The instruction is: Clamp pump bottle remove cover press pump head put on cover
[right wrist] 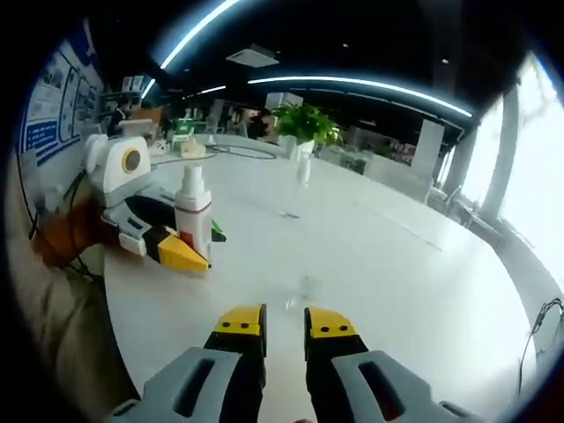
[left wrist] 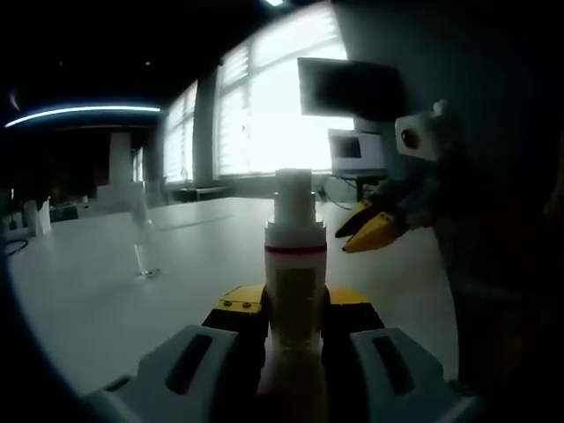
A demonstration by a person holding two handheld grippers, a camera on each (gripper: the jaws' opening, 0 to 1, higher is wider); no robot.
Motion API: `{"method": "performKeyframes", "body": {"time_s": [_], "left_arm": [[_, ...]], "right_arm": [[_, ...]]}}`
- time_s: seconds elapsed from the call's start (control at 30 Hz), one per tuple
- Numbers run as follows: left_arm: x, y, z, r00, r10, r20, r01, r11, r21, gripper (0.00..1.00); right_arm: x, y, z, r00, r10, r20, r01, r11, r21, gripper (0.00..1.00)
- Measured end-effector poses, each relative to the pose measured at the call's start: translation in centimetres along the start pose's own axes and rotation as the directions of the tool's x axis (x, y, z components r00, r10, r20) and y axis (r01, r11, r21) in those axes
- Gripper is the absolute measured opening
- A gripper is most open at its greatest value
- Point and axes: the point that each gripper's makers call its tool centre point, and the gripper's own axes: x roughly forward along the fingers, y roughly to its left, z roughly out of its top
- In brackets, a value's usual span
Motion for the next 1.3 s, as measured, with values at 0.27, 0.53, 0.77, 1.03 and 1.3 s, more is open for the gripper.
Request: {"method": "performKeyframes", "body": {"time_s": [0.27, 0.53, 0.77, 1.03, 1.3], "left_arm": [[0.0, -0.2, 0.0, 1.000, -0.002, 0.001, 0.002, 1.000, -0.001, 0.14], [0.0, -0.1, 0.0, 1.000, 0.001, 0.001, -0.001, 1.000, -0.007, 0.14], [0.2, 0.0, -0.1, 1.000, 0.000, 0.000, 0.000, 1.000, -0.012, 0.15], [0.2, 0.1, -0.1, 1.000, -0.006, 0.003, 0.006, 1.000, -0.014, 0.14], [0.1, 0.0, 0.0, 1.000, -0.009, 0.006, 0.009, 1.000, -0.017, 0.14]], "right_arm": [[0.8, -0.5, 0.2, 0.999, 0.003, -0.043, 0.000, 0.999, 0.052, 0.16], [1.2, -0.6, 0.8, 0.995, 0.027, -0.091, -0.020, 0.997, 0.080, 0.17], [2.1, -0.7, 0.0, 0.983, 0.054, -0.173, -0.033, 0.992, 0.124, 0.22], [2.2, -0.2, -0.1, 0.968, 0.071, -0.239, -0.043, 0.992, 0.117, 0.24], [3.1, -0.9, -0.2, 0.954, 0.075, -0.289, -0.034, 0.989, 0.145, 0.26]]}}
